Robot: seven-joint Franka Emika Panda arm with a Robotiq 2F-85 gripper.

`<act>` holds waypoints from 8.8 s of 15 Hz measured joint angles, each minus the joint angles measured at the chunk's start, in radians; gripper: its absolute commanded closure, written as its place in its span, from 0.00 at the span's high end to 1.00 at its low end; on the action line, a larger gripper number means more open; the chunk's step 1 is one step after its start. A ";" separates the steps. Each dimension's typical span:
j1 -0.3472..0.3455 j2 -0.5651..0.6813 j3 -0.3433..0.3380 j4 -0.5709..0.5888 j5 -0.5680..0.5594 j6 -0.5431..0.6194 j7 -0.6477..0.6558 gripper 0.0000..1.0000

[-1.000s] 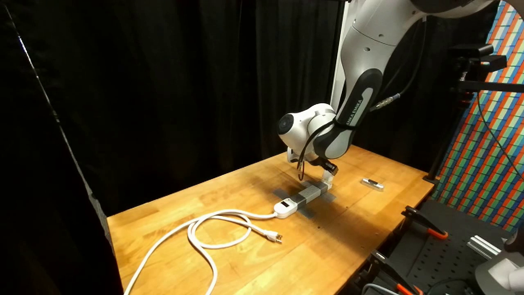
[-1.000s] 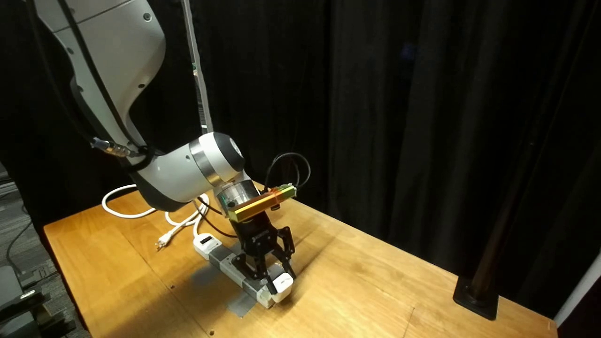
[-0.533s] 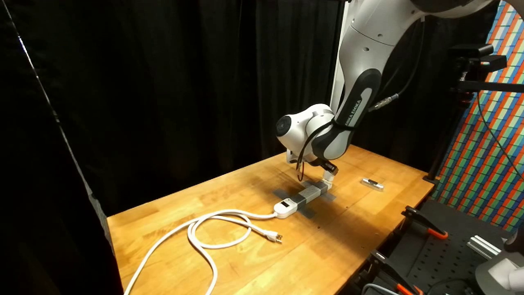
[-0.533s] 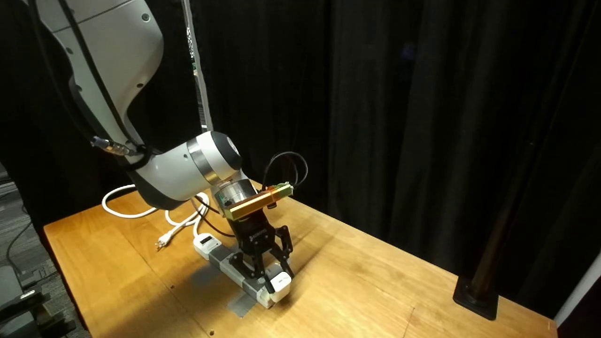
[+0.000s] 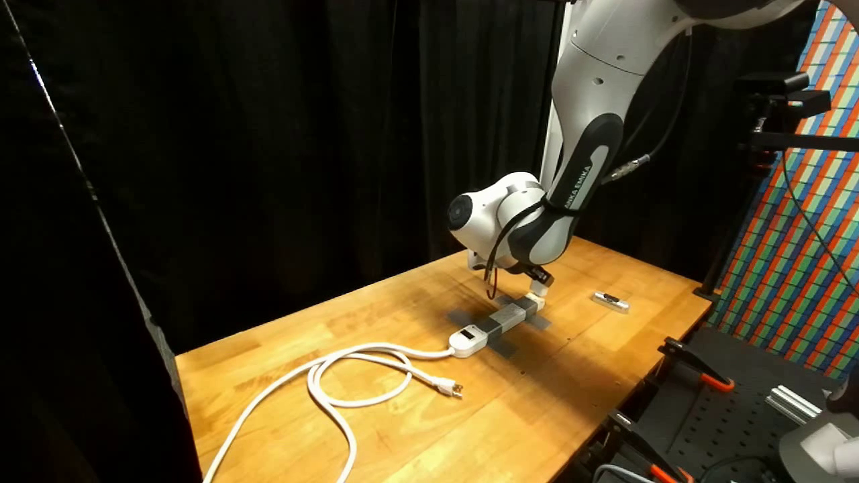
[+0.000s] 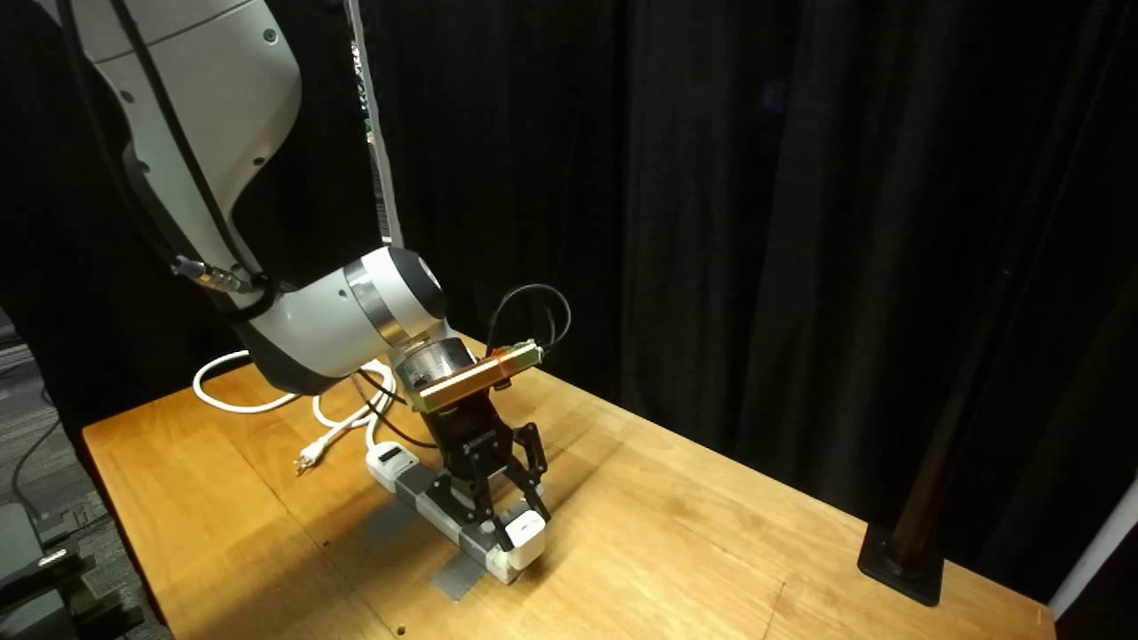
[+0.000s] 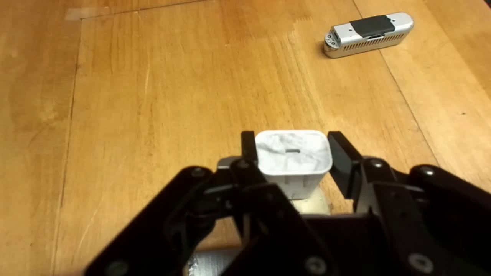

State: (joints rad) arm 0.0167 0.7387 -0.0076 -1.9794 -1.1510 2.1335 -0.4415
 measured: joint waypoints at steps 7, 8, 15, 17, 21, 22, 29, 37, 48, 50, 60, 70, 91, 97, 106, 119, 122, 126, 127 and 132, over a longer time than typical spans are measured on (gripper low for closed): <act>0.019 0.000 0.017 -0.015 -0.046 -0.036 0.066 0.22; 0.022 0.000 0.020 -0.017 -0.049 -0.039 0.074 0.22; 0.026 -0.001 0.039 -0.018 -0.051 -0.055 0.093 0.22; 0.026 -0.001 0.041 -0.018 -0.051 -0.057 0.093 0.22; 0.025 -0.013 0.046 -0.025 -0.047 -0.056 0.119 0.22; 0.025 -0.023 0.050 -0.033 -0.043 -0.053 0.139 0.22; -0.003 -0.234 0.059 -0.191 0.022 0.008 0.289 0.22; -0.054 -0.412 0.063 -0.301 0.105 0.231 0.110 0.22; -0.048 -0.373 0.083 -0.222 0.340 0.226 -0.204 0.22; -0.046 -0.351 0.083 -0.199 0.340 0.226 -0.205 0.22; -0.040 -0.223 0.083 -0.126 0.340 0.227 -0.243 0.22; -0.040 -0.176 0.083 -0.121 0.338 0.250 -0.279 0.22; -0.038 -0.149 0.084 -0.103 0.342 0.249 -0.375 0.22; -0.038 -0.149 0.084 -0.103 0.349 0.249 -0.374 0.22; -0.037 -0.150 0.084 -0.104 0.350 0.249 -0.357 0.22; -0.028 -0.156 0.084 -0.116 0.345 0.258 -0.297 0.22; -0.028 -0.157 0.084 -0.118 0.345 0.259 -0.282 0.22; -0.028 -0.157 0.084 -0.118 0.347 0.259 -0.277 0.22; -0.028 -0.157 0.084 -0.118 0.347 0.259 -0.277 0.22; -0.029 -0.157 0.084 -0.118 0.348 0.259 -0.291 0.22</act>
State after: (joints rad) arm -0.0128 0.5815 0.0762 -2.0976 -0.8026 2.3930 -0.7325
